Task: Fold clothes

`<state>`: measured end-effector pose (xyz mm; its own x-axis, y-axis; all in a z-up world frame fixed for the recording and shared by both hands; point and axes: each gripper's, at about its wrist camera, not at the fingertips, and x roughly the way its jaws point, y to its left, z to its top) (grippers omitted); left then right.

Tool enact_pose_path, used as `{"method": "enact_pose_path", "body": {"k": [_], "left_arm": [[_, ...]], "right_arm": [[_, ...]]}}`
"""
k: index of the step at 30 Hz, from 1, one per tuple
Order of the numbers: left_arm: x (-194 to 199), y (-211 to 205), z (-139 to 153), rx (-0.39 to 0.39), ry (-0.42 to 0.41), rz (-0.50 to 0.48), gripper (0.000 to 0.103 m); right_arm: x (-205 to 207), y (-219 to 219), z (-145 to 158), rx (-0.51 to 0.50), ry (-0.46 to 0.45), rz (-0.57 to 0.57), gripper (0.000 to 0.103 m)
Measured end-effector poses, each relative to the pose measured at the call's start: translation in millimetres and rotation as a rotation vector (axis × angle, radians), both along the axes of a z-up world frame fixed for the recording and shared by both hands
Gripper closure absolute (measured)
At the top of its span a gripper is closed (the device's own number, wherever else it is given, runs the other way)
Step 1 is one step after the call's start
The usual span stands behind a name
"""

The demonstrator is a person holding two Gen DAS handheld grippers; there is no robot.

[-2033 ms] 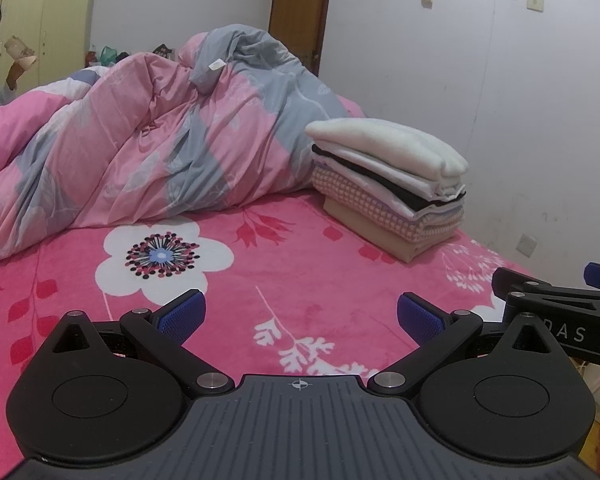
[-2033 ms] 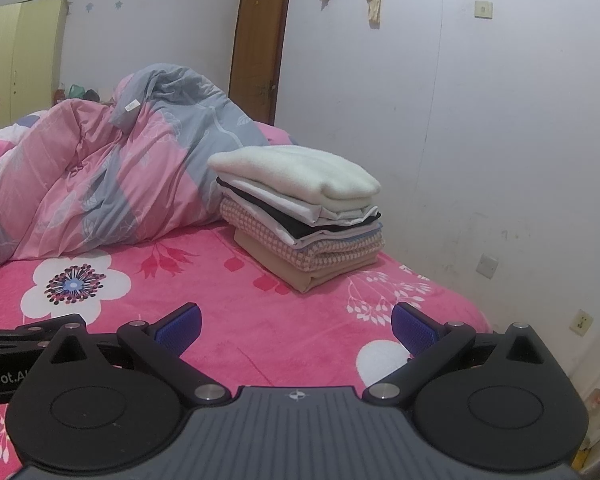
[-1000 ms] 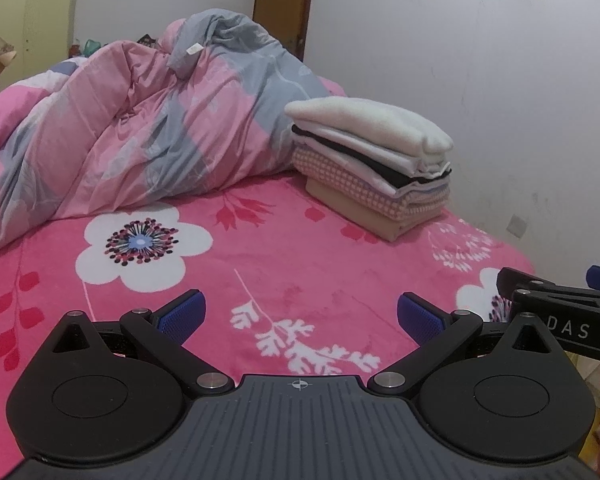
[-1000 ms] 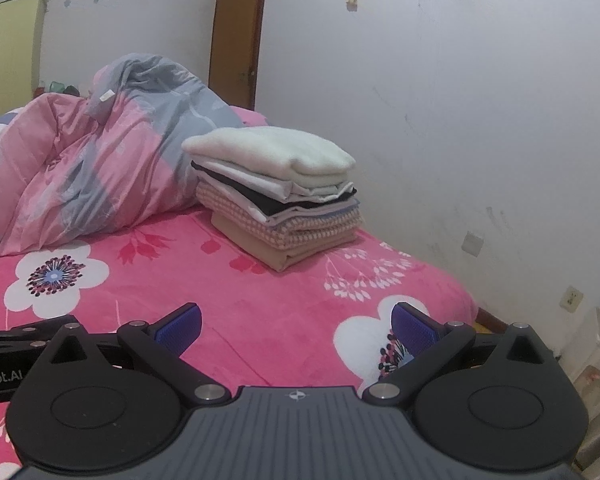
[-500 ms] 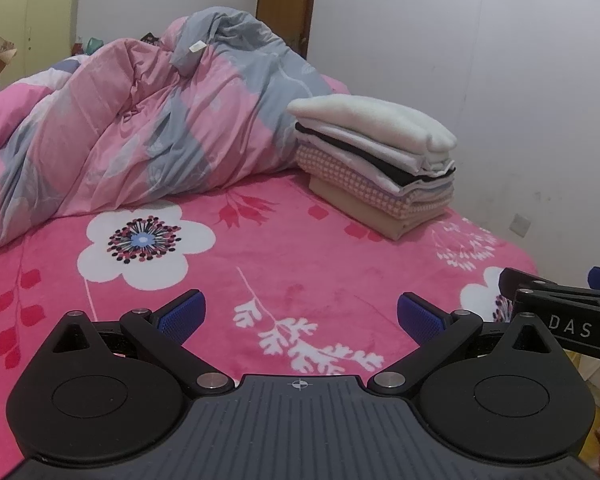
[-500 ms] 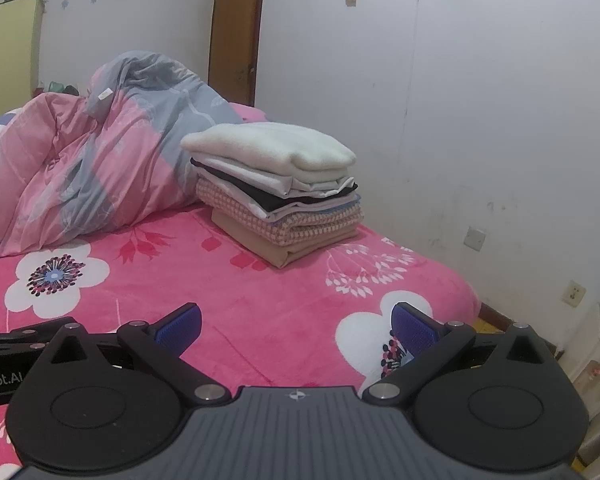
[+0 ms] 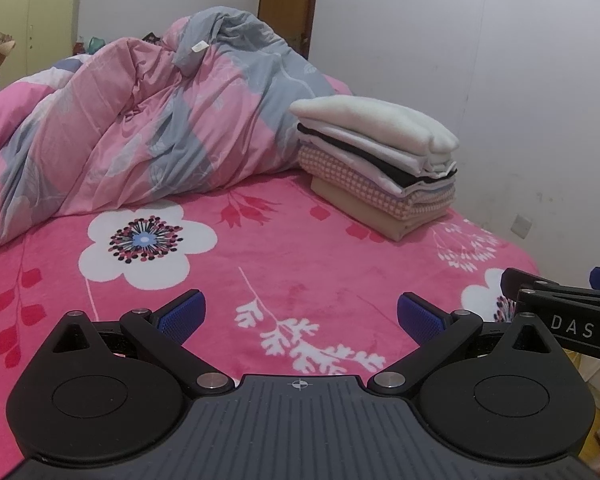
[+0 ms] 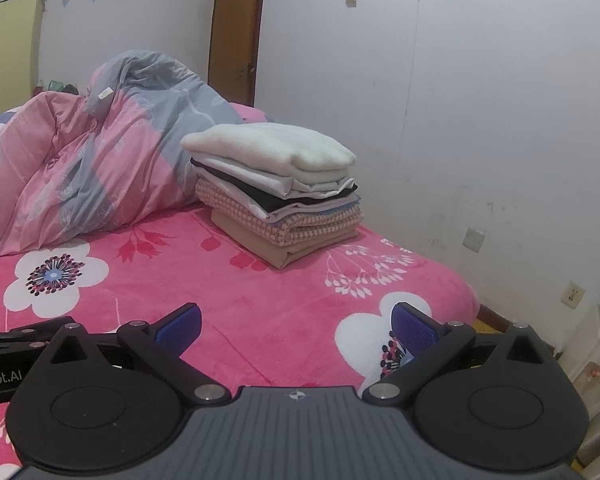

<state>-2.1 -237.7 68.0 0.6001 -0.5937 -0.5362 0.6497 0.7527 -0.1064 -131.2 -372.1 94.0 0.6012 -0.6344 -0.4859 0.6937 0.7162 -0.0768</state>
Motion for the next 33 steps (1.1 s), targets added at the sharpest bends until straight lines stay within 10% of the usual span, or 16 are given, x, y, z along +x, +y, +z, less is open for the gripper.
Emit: {"method": "enact_pose_path", "body": {"k": [33], "left_arm": [[-3.1, -1.8, 1.5, -0.004, -0.007, -0.008, 0.0]], "right_arm": [[-0.5, 0.1, 5.8, -0.009, -0.004, 0.0, 0.0]]}}
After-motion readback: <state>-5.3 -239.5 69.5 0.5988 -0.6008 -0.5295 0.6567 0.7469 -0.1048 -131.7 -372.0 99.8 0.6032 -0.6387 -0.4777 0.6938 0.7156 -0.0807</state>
